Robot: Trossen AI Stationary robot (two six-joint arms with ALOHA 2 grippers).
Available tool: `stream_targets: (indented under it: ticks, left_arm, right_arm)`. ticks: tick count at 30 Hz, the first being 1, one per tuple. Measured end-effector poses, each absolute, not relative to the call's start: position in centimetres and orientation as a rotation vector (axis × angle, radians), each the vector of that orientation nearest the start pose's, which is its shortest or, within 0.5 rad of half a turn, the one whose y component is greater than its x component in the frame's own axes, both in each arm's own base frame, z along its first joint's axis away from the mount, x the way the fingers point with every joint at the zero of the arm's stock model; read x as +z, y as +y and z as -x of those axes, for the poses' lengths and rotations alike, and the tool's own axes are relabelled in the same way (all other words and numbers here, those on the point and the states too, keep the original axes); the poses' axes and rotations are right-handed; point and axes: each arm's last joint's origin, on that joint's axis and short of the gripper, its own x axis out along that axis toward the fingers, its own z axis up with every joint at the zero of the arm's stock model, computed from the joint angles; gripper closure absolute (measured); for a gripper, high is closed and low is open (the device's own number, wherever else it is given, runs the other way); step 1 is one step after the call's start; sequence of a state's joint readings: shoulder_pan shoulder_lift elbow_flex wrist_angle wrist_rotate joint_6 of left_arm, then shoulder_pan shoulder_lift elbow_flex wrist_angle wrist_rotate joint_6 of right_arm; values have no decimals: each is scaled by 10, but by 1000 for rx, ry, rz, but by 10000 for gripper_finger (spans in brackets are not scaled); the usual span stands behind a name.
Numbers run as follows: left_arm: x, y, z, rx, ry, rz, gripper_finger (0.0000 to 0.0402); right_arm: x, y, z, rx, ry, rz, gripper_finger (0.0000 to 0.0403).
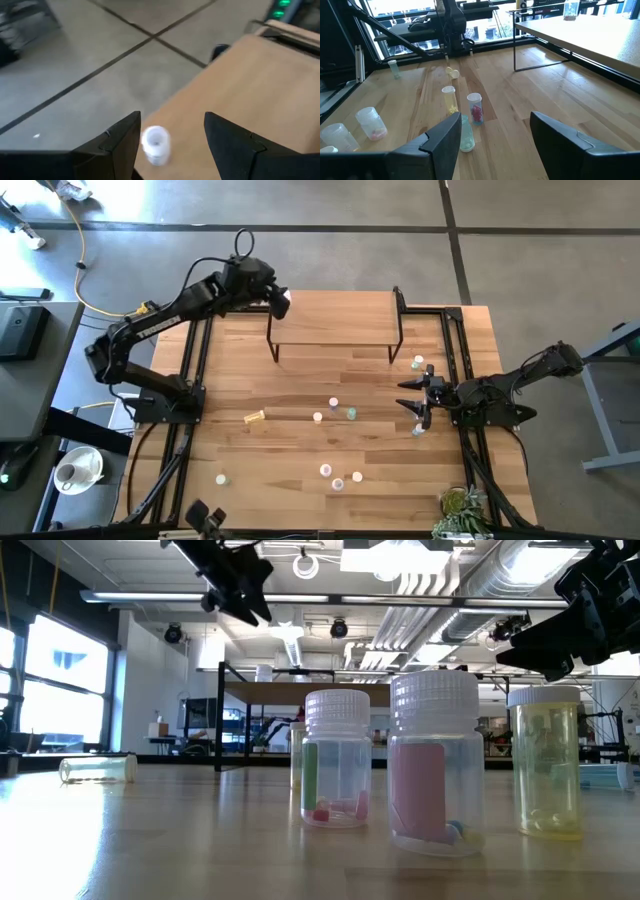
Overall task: Pick and place medicine bottles onto shelf by color
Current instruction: Put the top left blue pill bottle on the shelf
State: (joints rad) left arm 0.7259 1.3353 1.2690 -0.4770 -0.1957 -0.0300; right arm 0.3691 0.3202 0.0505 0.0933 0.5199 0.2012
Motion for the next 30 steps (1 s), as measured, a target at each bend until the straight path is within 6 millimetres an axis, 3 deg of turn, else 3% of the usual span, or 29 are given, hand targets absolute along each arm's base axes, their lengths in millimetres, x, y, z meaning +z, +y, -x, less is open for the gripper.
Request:
stream_targets:
  ticks: [8, 17, 30]
  left_arm:
    - [355, 160, -210, 738, 624, 148, 192]
    - [305, 114, -218, 580, 648, 133, 192]
    - [255, 42, -220, 353, 524, 185, 193]
  right_arm:
    - [163, 27, -111, -166, 144, -124, 176]
    - [163, 27, -111, -166, 144, -125, 176]
    - [163, 27, -111, -166, 144, -125, 176]
